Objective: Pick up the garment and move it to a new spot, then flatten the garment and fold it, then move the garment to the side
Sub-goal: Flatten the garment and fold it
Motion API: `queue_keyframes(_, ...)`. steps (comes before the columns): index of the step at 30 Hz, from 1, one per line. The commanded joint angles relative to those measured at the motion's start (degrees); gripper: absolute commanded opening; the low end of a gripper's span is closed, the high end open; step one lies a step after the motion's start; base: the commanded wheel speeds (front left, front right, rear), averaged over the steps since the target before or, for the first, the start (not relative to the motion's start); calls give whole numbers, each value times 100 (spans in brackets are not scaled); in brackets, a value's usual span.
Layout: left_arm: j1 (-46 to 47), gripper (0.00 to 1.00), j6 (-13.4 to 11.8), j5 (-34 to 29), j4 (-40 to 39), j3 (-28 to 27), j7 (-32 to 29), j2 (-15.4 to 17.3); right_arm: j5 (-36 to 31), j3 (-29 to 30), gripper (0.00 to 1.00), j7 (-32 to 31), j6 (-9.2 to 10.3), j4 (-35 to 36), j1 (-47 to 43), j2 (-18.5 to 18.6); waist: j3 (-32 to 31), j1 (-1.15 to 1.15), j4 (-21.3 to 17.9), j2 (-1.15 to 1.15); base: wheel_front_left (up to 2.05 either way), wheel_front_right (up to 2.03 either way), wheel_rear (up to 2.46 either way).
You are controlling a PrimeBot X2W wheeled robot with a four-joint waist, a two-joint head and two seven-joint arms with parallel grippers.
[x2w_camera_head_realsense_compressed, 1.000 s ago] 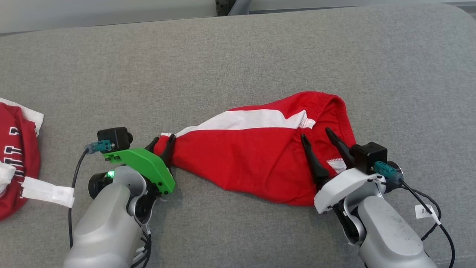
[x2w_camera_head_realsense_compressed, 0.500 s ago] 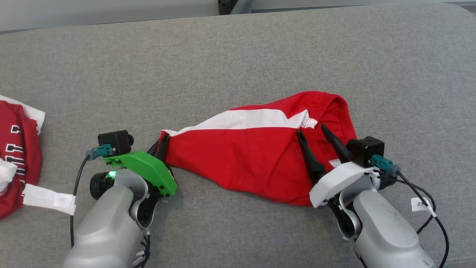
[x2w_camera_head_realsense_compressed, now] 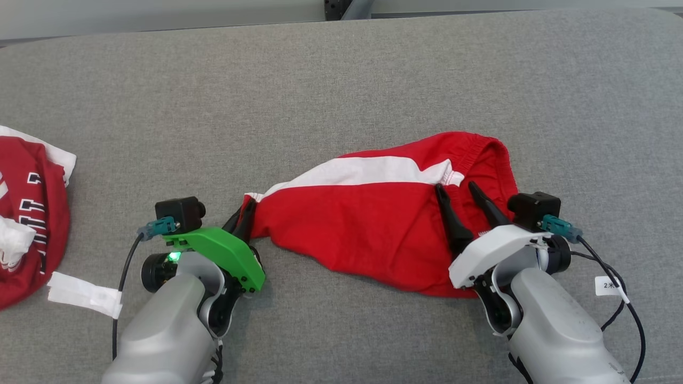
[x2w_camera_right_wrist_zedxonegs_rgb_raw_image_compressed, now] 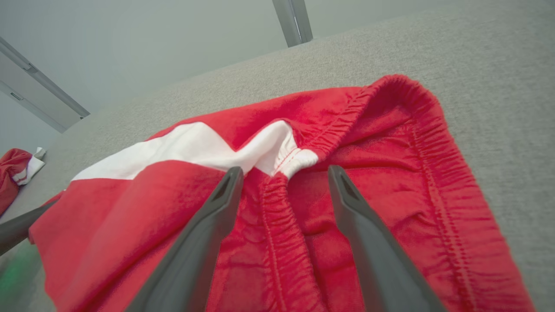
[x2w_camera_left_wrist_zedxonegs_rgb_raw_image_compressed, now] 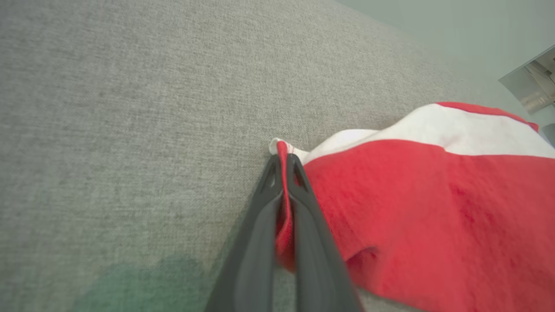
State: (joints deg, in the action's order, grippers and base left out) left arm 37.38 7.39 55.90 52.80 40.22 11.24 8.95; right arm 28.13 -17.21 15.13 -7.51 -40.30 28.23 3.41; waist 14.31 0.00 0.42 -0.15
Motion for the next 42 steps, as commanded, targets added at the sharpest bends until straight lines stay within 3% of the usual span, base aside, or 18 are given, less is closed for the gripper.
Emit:
queue_keyframes(1, 100, 0, 18, 26, 42, 38, 55, 42, 39, 8, 100, 1, 4, -29, -20, 2, -8, 0, -3, 15, 0, 0, 0)
queue_keyframes(5, 124, 0, 19, 122, 73, 169, 116, 59, 115, -46, 98, 1, 4, -63, -32, -4, -20, 0, -10, 15, 0, 0, 0)
queue_keyframes(6, 130, 0, 19, 154, 79, 192, 135, 60, 118, -53, 85, 1, 4, -66, -18, -4, -23, 0, -11, 15, 0, 0, 0)
queue_keyframes(8, 140, 0, 18, 194, 91, 250, 164, 63, 134, -59, 50, 1, 4, -91, 18, -8, -25, 0, -6, 15, 0, 0, 0)
queue_keyframes(10, 159, 0, 19, 245, 111, 317, 178, 62, 173, -56, 34, 1, 4, -136, 60, -13, -17, 0, 7, 15, 0, 0, 0)
queue_keyframes(11, 159, 0, 19, 245, 111, 317, 178, 62, 173, -56, 34, 1, 4, -136, 60, -13, -17, 0, 7, 15, 0, 0, 0)
queue_keyframes(14, 183, 0, 19, 318, 135, 387, 202, 74, 225, -52, 0, 1, 4, -232, 135, -16, -10, 0, 31, 15, 0, 0, 0)
queue_keyframes(21, 257, 0, 18, 395, 96, 412, 349, 178, 236, 182, 0, 1, 4, 128, 143, -16, -122, 0, 83, 15, 0, 0, 0)
queue_keyframes(29, 858, 0, 18, -252, -558, -2, 393, 763, 758, 253, 0, 1, 3, 1006, 645, 185, -546, 0, 96, 15, 0, 0, 0)
queue_keyframes(32, 1669, 0, -11, -645, -674, -81, 395, 1116, 909, 203, 0, -146, 3, 950, 1471, 389, -268, 0, 91, 15, 0, 0, 0)
queue_keyframes(36, 2800, 0, -92, -905, -644, -215, 373, 1347, 887, 368, 0, -341, 7, 556, 2853, 646, 353, 0, 135, 15, 0, 0, 0)
queue_keyframes(42, 4464, 0, -408, -1649, -1211, -843, 392, 1688, 170, 792, 0, -33, 15, -40, 4848, 882, 1083, 0, 231, 15, 0, 0, 0)
